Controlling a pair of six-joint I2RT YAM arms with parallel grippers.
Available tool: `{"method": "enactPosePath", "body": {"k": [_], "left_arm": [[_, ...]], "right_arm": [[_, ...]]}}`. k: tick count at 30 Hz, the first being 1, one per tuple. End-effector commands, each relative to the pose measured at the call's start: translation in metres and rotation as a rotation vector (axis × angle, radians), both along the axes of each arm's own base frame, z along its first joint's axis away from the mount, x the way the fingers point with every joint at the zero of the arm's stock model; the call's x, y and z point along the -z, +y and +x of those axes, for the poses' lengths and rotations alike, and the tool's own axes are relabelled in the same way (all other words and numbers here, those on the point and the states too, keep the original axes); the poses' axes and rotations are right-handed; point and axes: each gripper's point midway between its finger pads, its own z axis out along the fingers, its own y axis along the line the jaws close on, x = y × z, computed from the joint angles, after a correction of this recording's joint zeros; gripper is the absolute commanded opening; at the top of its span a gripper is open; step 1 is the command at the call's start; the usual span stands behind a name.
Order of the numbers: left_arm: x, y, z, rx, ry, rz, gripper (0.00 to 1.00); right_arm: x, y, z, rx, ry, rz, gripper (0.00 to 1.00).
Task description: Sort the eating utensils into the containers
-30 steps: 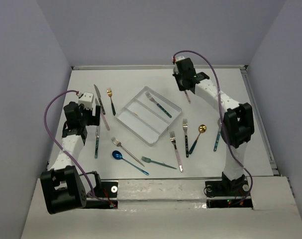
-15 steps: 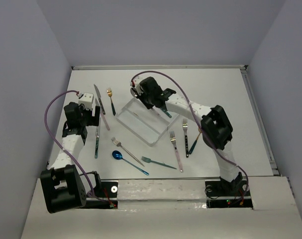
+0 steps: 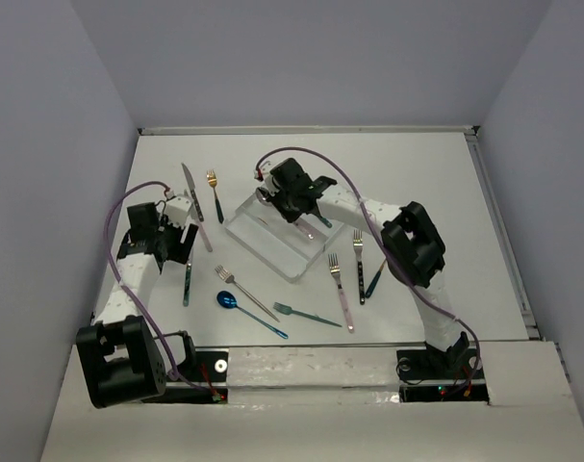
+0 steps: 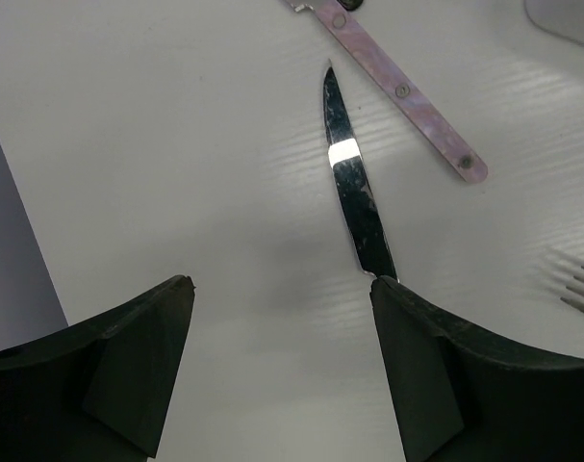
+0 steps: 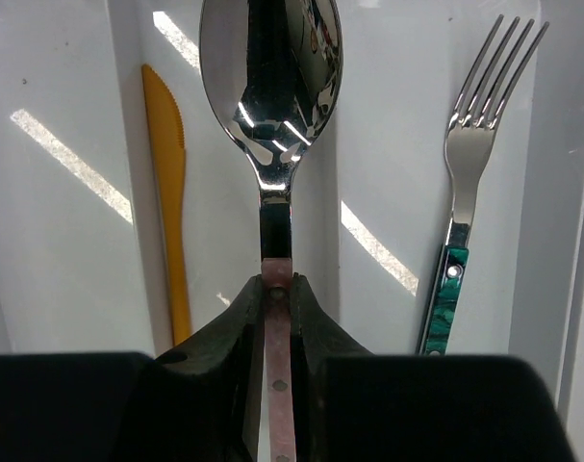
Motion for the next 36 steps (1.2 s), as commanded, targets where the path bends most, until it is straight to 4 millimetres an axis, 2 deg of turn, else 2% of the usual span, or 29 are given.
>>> {"method": "enactPosePath", "body": {"k": [1,3,4,7,8,9,15,18,24,27,28,33,36], "left_arm": [[0.007,-0.003,-0.027,0.070,0.133,0.028,0.87],[0.012,-0.005,-0.030,0.083,0.161,0.024,0.87],[0.014,-0.005,-0.032,0.088,0.175,0.027,0.87],[0.022,-0.010,-0.035,0.109,0.230,0.009,0.87],[0.021,-0.013,-0.034,0.118,0.237,0.000,0.87],[0.024,-0.019,-0.038,0.140,0.263,-0.026,0.87],[0.034,-0.030,-0.044,0.179,0.341,-0.062,0.87],[0.048,-0.033,-0.052,0.180,0.411,-0.067,0.84],[0.065,-0.029,-0.061,0.131,0.479,-0.055,0.76],[0.070,-0.030,-0.056,0.112,0.474,-0.061,0.75],[0.071,-0.031,-0.055,0.109,0.478,-0.063,0.73],[0.092,-0.025,-0.064,0.076,0.552,-0.044,0.50],[0.096,-0.026,-0.069,0.072,0.574,-0.050,0.44]], "right_arm": [[-0.012,0.014,-0.004,0.006,-0.011,0.061,0.00],[-0.010,0.013,-0.004,0.018,-0.003,0.064,0.11],[-0.010,0.013,-0.004,0.025,-0.004,0.064,0.27],[-0.017,0.012,-0.005,0.032,-0.003,0.075,0.51],[-0.020,0.011,-0.006,0.035,-0.006,0.079,0.53],[-0.022,0.011,-0.006,0.037,-0.007,0.080,0.55],[-0.029,0.005,-0.007,0.052,-0.021,0.078,0.55],[-0.032,0.004,-0.007,0.056,-0.029,0.077,0.55],[-0.029,-0.002,-0.005,0.077,-0.039,0.055,0.55],[-0.025,-0.004,-0.005,0.075,-0.040,0.042,0.55],[-0.023,-0.004,-0.005,0.076,-0.039,0.036,0.55],[-0.019,-0.011,-0.004,0.091,-0.049,0.011,0.55],[-0.021,-0.013,-0.003,0.097,-0.060,0.007,0.55]]}}
